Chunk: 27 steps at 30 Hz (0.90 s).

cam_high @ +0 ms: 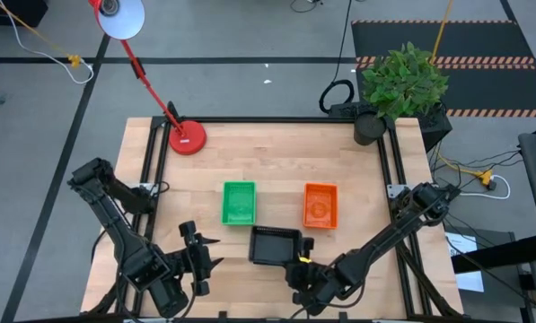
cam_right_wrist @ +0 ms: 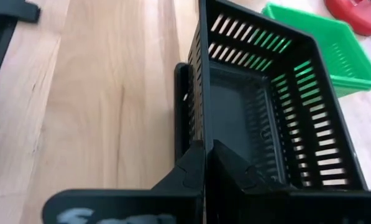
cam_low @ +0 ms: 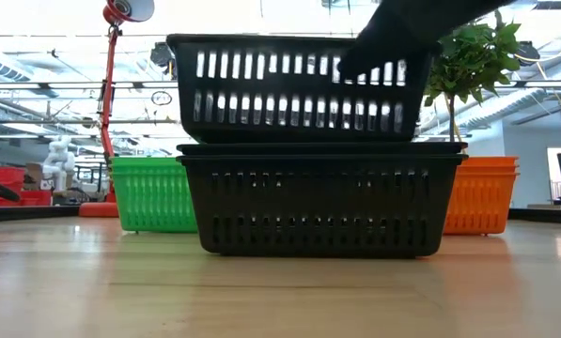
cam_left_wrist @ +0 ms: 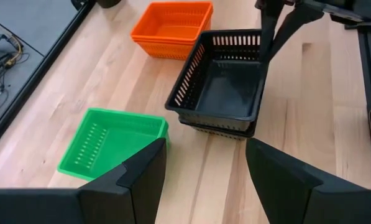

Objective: Stack baskets by color
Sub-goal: Stack the left black bin on top of the right black bin

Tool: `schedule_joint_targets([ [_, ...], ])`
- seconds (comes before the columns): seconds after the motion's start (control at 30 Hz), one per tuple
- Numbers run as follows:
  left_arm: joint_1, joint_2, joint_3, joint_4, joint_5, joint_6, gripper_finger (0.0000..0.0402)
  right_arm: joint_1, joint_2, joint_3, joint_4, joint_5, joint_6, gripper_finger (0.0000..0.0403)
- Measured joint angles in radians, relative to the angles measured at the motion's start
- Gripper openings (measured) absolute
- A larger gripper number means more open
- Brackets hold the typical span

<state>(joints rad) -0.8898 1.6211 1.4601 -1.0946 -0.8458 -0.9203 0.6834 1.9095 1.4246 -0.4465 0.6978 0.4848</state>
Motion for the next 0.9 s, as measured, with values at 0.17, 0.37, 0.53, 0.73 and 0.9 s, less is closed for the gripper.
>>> schedule_joint_targets([
  [0.17,0.0,0.0,0.0,0.0,0.001,0.0,0.0223,0.002,0.0,0.0,-0.023,-0.024,0.027,0.0006],
  [0.37,0.0,0.0,0.0,0.0,0.002,0.0,0.0223,0.002,0.0,-0.004,-0.022,-0.023,0.028,0.0006],
  [0.53,0.0,0.0,0.0,0.0,0.003,0.0,0.0223,0.001,-0.001,-0.046,0.01,-0.023,0.028,0.0007],
  [0.73,0.0,0.0,0.0,0.0,0.003,0.0,0.0223,0.001,-0.001,-0.056,0.018,-0.023,0.026,0.0031],
  [0.9,0.0,0.0,0.0,0.0,0.003,0.0,0.0223,0.001,-0.001,-0.056,0.017,-0.023,0.026,0.0078],
])
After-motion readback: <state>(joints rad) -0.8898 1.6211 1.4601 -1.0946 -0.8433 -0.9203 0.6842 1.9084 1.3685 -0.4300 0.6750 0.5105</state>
